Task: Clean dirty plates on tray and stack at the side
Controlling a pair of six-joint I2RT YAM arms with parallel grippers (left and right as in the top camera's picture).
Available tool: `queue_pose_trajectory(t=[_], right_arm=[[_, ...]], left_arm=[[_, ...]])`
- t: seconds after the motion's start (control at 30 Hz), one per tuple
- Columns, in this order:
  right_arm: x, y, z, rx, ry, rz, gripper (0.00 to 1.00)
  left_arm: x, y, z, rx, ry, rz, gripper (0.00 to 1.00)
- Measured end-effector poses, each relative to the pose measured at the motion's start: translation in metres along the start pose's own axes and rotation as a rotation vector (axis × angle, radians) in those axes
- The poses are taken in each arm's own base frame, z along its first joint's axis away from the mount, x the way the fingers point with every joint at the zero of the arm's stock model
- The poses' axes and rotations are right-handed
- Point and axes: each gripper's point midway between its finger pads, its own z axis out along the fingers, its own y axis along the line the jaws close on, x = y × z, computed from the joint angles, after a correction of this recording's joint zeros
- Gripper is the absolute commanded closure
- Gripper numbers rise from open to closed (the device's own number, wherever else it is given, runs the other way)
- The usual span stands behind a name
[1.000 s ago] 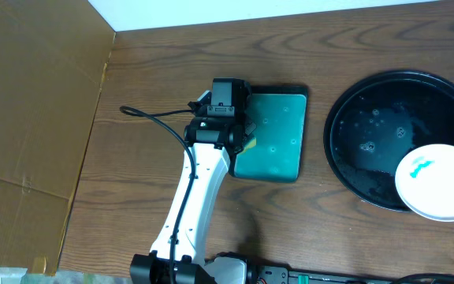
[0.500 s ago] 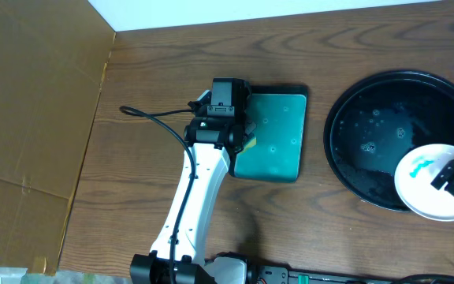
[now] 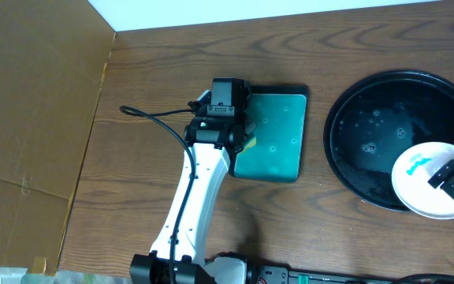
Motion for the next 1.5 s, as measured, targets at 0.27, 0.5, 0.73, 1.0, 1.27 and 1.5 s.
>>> queue_pose_trajectory(t=[0.27,0.5,0.73,1.0,1.27,1.5], right_arm=[[0.004,0.006,0.017,-0.016,0.037,0.016,0.38],[-0.007,0.02,0.009,-0.043,0.006,0.004,0.98],[-0.029,0.055,-0.017,-0.114,-0.054,-0.102,0.98],[-0.051,0.088,-0.043,-0.196,-0.145,-0.199,0.62],[-0.056,0.078,-0.029,-0.122,-0.147,-0.193,0.64],[-0.034,0.051,0.013,0.027,0.019,-0.109,0.64]], left_arm=[[0.0,0.0,0.0,0.0,0.0,0.0,0.93],[0.0,0.0,0.0,0.0,0.0,0.0,0.93],[0.0,0.0,0.0,0.0,0.0,0.0,0.92],[0.0,0.0,0.0,-0.001,0.001,0.0,0.92],[0.0,0.0,0.0,-0.001,0.001,0.0,0.93],[0.0,0.0,0.0,-0.001,0.001,0.0,0.93]])
